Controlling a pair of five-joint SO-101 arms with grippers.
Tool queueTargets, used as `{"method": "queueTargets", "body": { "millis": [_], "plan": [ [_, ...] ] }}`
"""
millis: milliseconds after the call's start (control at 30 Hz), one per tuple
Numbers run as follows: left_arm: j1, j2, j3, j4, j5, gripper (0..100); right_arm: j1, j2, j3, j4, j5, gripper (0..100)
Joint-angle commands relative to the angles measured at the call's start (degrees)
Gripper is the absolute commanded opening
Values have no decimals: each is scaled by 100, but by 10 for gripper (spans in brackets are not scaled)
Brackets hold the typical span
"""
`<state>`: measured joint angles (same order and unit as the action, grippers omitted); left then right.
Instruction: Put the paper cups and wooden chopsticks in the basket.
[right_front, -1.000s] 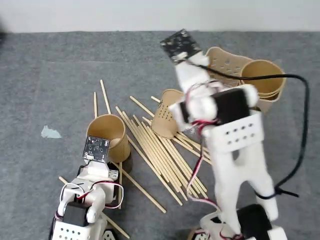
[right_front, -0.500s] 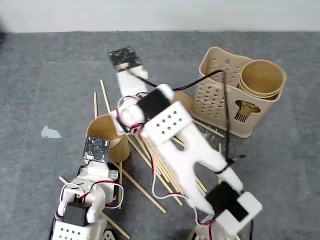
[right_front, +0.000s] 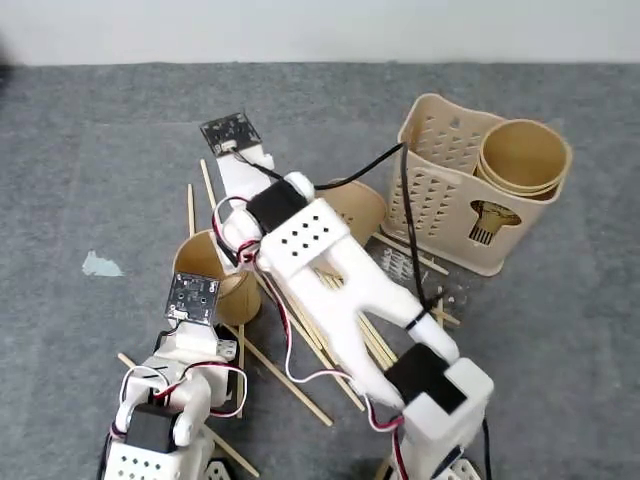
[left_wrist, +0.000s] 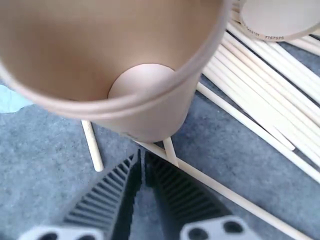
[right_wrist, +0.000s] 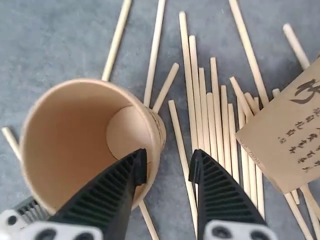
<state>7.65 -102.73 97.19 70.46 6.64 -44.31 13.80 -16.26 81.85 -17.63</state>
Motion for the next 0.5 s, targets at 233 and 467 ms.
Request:
{"method": "queueTargets", "body": {
  "millis": [233,467],
  "plan": [
    [9,-35,-66,26,-44,14,-22,-171,-44,268,-35,4],
    [9,-35,-66,26,-35,14,514,-796,-44,400,-35,8]
  ]
}}
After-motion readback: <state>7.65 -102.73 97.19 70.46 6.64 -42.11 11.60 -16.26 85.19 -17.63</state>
